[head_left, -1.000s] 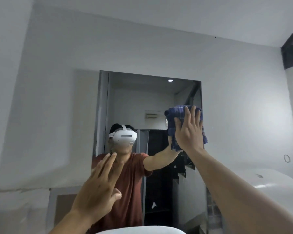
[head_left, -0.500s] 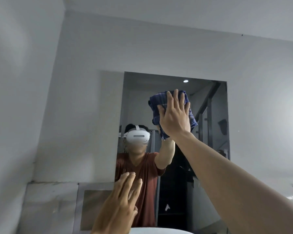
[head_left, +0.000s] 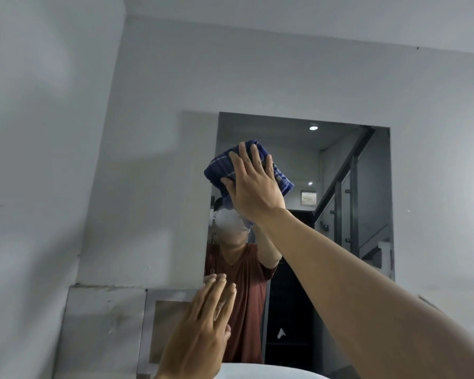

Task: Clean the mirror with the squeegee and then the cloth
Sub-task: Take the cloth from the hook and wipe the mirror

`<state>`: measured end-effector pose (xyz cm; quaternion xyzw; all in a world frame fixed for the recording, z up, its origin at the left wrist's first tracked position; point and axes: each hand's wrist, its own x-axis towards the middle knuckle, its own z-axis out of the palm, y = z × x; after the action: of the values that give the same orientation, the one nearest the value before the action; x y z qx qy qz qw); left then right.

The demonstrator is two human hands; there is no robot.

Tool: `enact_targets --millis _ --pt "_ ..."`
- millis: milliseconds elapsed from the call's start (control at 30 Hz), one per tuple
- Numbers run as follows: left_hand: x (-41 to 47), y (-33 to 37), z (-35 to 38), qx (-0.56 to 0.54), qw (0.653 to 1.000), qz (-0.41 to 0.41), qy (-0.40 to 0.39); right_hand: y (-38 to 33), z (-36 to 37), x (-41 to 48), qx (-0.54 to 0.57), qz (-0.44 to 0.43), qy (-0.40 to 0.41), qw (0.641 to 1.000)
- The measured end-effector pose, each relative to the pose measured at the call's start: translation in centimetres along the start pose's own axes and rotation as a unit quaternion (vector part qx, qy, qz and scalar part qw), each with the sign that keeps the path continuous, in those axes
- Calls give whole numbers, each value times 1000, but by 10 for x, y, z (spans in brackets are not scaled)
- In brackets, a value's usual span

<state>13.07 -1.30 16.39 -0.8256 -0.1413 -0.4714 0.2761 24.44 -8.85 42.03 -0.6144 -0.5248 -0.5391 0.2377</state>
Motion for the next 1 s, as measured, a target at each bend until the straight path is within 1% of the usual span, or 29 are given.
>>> enact_targets --millis 67,200,267,333,467,667,833,1000 --pt "-6 -2 -1 -19 1000 -7 2 -4 4 -6 -14 -32 -13 999" --pt "-13 -3 1 -26 999 -8 -30 -9 8 -21 -25 -119 -40 992" --pt "-13 -3 2 -18 999 -12 -34 -9 12 -32 -35 -162 -62 984" --pt "-13 -2 3 6 999 -7 -31 -8 16 -45 -42 -180 -74 980" --pt "-13 -1 -1 29 1000 5 -11 -5 21 -74 -37 -169 -77 982" --pt "-11 1 -7 -51 998 -27 -22 13 18 -102 -44 -138 -76 986" --pt "0 -6 -10 -79 996 -27 -17 32 13 -113 -36 -87 -63 994" --pt "36 -12 -25 -57 998 -34 17 53 7 -118 -18 -30 -52 998"
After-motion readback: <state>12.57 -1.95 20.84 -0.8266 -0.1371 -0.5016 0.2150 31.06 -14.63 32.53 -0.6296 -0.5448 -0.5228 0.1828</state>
